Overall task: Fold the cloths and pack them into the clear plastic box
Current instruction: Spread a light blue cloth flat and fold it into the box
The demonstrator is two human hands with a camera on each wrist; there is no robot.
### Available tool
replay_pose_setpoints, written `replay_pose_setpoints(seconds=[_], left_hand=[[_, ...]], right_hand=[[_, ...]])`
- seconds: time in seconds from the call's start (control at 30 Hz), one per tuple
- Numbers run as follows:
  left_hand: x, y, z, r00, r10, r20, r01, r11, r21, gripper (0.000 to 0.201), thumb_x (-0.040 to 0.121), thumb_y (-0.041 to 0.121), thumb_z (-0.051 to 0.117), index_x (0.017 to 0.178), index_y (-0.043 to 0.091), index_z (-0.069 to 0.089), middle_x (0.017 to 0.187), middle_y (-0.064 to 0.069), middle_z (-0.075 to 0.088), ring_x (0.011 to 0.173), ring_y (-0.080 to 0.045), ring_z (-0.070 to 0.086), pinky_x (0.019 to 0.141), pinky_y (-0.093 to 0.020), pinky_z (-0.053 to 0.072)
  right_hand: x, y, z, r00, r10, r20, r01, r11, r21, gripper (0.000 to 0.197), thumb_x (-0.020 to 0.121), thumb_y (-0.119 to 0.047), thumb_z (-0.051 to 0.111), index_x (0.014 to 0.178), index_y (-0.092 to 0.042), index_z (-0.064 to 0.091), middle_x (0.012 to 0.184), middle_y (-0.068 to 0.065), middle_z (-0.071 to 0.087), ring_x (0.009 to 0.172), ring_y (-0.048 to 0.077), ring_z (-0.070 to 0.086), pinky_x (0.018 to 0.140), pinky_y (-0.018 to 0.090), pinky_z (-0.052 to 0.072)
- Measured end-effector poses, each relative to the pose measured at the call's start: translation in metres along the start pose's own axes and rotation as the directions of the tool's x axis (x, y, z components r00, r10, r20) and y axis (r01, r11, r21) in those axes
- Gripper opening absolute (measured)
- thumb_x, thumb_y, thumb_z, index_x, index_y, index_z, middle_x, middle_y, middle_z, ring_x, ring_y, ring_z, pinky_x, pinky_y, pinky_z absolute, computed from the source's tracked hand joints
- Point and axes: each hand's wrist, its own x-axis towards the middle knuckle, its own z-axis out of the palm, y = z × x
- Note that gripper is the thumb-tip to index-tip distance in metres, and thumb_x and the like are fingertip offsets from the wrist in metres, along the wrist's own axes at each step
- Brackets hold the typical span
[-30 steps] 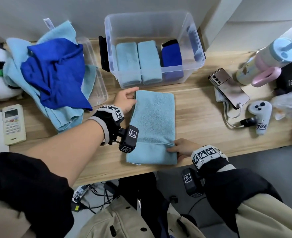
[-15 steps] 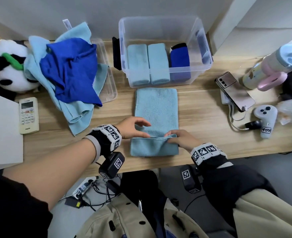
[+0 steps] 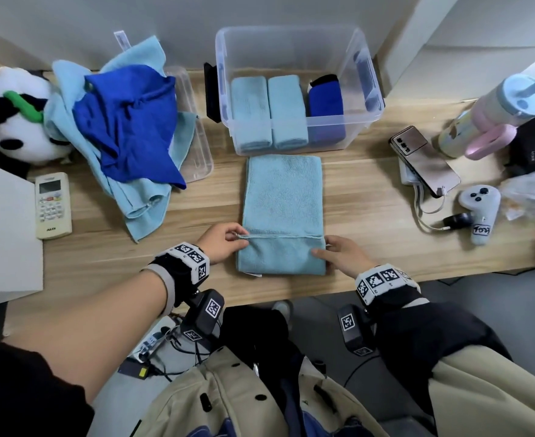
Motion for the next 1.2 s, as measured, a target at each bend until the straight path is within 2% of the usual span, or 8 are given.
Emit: replay_pose_setpoints(seconds=[0.1, 0.2, 0.3, 0.37, 0.5, 0.63, 0.83, 1.2], left_hand=[[-0.001, 0.003, 0.006, 0.992, -0.006, -0.123, -0.004, 0.996, -0.086, 0.008, 0.087, 0.005, 0.059, 0.093, 0.009, 0.055, 0.069, 0.003, 0.059, 0.061, -0.003, 0.054, 0.052, -0.006, 0.042], [0.005, 0.005, 0.011, 0.979, -0.007, -0.201, -0.011, 0.996, -0.086, 0.008, 0.088, 0.013, 0.059, 0.093, 0.013, 0.053, 0.075, -0.003, 0.061, 0.069, -0.014, 0.056, 0.054, -0.020, 0.042], [0.011, 0.007, 0.015, 0.969, -0.023, -0.247, 0.011, 0.999, -0.050, 0.006, 0.090, 0.013, 0.057, 0.093, 0.012, 0.052, 0.089, -0.005, 0.060, 0.081, -0.018, 0.057, 0.069, -0.025, 0.044], [0.013, 0.006, 0.017, 0.960, -0.033, -0.277, 0.027, 0.999, -0.028, 0.006, 0.089, 0.011, 0.058, 0.091, 0.012, 0.052, 0.092, -0.005, 0.059, 0.084, -0.020, 0.056, 0.075, -0.024, 0.041], [0.015, 0.002, 0.019, 0.946, -0.082, -0.314, 0.091, 0.996, 0.014, 0.008, 0.088, 0.013, 0.060, 0.089, 0.013, 0.052, 0.079, -0.005, 0.059, 0.078, -0.020, 0.055, 0.058, -0.022, 0.038], [0.018, 0.001, 0.019, 0.927, -0.115, -0.357, 0.125, 0.992, 0.004, 0.013, 0.085, 0.012, 0.064, 0.088, 0.012, 0.052, 0.085, -0.007, 0.058, 0.080, -0.019, 0.053, 0.067, -0.025, 0.038], [0.020, 0.000, 0.019, 0.932, -0.184, -0.311, 0.154, 0.981, -0.118, 0.027, 0.083, 0.017, 0.066, 0.070, 0.022, 0.043, 0.072, 0.002, 0.053, 0.075, -0.020, 0.052, 0.072, -0.036, 0.047], [0.022, 0.000, 0.025, 0.934, -0.160, -0.319, 0.156, 0.987, -0.040, 0.025, 0.083, 0.008, 0.066, 0.072, 0.018, 0.045, 0.079, -0.008, 0.055, 0.077, -0.019, 0.050, 0.069, -0.025, 0.037]], right_hand=[[0.000, 0.004, 0.003, 0.997, -0.046, -0.065, 0.041, 0.996, -0.075, 0.026, 0.089, -0.017, 0.061, 0.113, -0.007, 0.059, 0.111, 0.011, 0.066, 0.104, 0.023, 0.062, 0.092, 0.033, 0.050], [0.000, 0.002, 0.007, 0.992, -0.067, -0.106, 0.054, 0.991, -0.124, 0.020, 0.091, -0.018, 0.058, 0.109, -0.010, 0.059, 0.105, 0.005, 0.066, 0.096, 0.019, 0.062, 0.072, 0.017, 0.051], [0.006, 0.000, 0.010, 0.986, -0.070, -0.153, 0.039, 0.980, -0.197, 0.017, 0.090, -0.020, 0.058, 0.105, -0.013, 0.058, 0.104, 0.009, 0.068, 0.096, 0.024, 0.064, 0.081, 0.033, 0.052], [0.009, -0.003, 0.012, 0.981, -0.061, -0.185, 0.009, 0.962, -0.271, 0.021, 0.090, -0.021, 0.058, 0.104, -0.006, 0.058, 0.103, 0.013, 0.067, 0.095, 0.028, 0.063, 0.082, 0.037, 0.051], [0.014, -0.008, 0.018, 0.969, -0.055, -0.240, -0.042, 0.924, -0.379, 0.015, 0.090, -0.022, 0.057, 0.089, -0.007, 0.053, 0.092, 0.011, 0.062, 0.082, 0.025, 0.056, 0.068, 0.030, 0.040], [0.016, -0.011, 0.021, 0.957, -0.032, -0.290, -0.100, 0.898, -0.429, 0.019, 0.089, -0.026, 0.058, 0.082, -0.011, 0.049, 0.080, 0.004, 0.054, 0.075, 0.022, 0.049, 0.064, 0.026, 0.031], [0.017, -0.015, 0.023, 0.953, -0.020, -0.303, -0.134, 0.868, -0.479, 0.021, 0.090, -0.027, 0.056, 0.084, -0.010, 0.046, 0.086, 0.011, 0.058, 0.077, 0.023, 0.049, 0.066, 0.027, 0.034], [0.014, -0.013, 0.027, 0.942, -0.019, -0.335, -0.130, 0.900, -0.415, 0.021, 0.091, -0.026, 0.055, 0.099, -0.008, 0.049, 0.099, 0.016, 0.063, 0.095, 0.032, 0.058, 0.069, 0.027, 0.035]])
